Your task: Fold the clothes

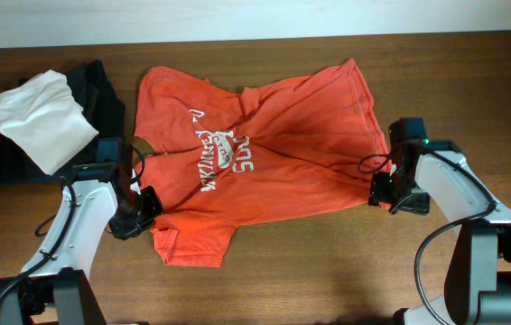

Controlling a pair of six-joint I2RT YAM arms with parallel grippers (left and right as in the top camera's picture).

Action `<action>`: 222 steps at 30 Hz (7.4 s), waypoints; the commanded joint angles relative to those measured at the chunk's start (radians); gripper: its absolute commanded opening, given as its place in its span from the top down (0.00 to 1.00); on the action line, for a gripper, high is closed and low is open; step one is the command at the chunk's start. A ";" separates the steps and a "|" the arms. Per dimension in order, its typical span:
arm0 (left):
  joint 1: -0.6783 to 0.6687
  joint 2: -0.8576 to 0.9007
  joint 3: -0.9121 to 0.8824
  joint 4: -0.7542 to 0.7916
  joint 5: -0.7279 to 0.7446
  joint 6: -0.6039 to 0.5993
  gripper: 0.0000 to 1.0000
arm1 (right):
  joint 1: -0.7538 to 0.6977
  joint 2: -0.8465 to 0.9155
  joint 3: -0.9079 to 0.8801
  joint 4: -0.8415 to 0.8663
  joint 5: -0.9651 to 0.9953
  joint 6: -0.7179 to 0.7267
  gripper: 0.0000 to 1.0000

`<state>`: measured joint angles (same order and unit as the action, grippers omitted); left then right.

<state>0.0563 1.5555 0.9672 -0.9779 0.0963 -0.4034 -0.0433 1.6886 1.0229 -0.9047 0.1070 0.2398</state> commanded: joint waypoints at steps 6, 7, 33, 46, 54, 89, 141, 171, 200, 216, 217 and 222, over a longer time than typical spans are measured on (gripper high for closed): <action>-0.003 -0.011 0.011 0.009 0.000 0.016 1.00 | -0.004 0.001 -0.146 0.244 0.003 0.012 0.50; -0.003 -0.011 0.011 0.009 0.000 0.016 1.00 | -0.004 0.002 -0.152 0.266 0.003 0.012 0.58; -0.003 -0.011 0.011 0.016 -0.011 0.016 1.00 | -0.380 -0.126 -0.037 -0.207 -0.134 0.179 0.06; -0.003 -0.011 0.011 0.023 -0.011 0.016 1.00 | -0.405 -0.197 -0.355 0.183 -0.181 0.301 0.21; -0.003 -0.011 0.012 0.017 -0.011 0.016 1.00 | -0.408 -0.197 -0.357 0.214 -0.148 0.301 0.94; -0.002 0.156 1.136 0.141 0.042 0.151 1.00 | -0.402 -0.016 1.069 -0.310 -0.391 -0.172 0.96; -0.032 -0.091 0.282 -0.082 0.264 0.212 1.00 | -0.513 0.036 0.366 -0.417 -0.011 0.046 0.96; -0.082 0.296 0.279 0.076 0.089 0.117 0.25 | -0.429 0.185 0.260 0.013 -0.063 0.001 0.42; -0.082 0.296 0.093 0.162 0.192 0.197 0.66 | -0.429 0.185 0.088 0.150 0.088 0.058 0.96; -0.062 0.217 0.074 0.238 -0.529 0.096 1.00 | -0.429 0.185 0.088 0.152 0.085 0.058 0.96; -0.063 0.188 0.075 0.246 -0.620 0.097 1.00 | -0.429 0.185 0.088 0.153 0.085 0.058 0.96; -0.063 0.173 0.074 0.220 -0.667 0.126 1.00 | -0.429 0.185 0.088 0.153 0.085 0.058 0.96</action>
<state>-0.0277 1.7538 1.0393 -0.7452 -0.3912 -0.2810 -0.4675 1.8690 1.1210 -0.7597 0.1406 0.2878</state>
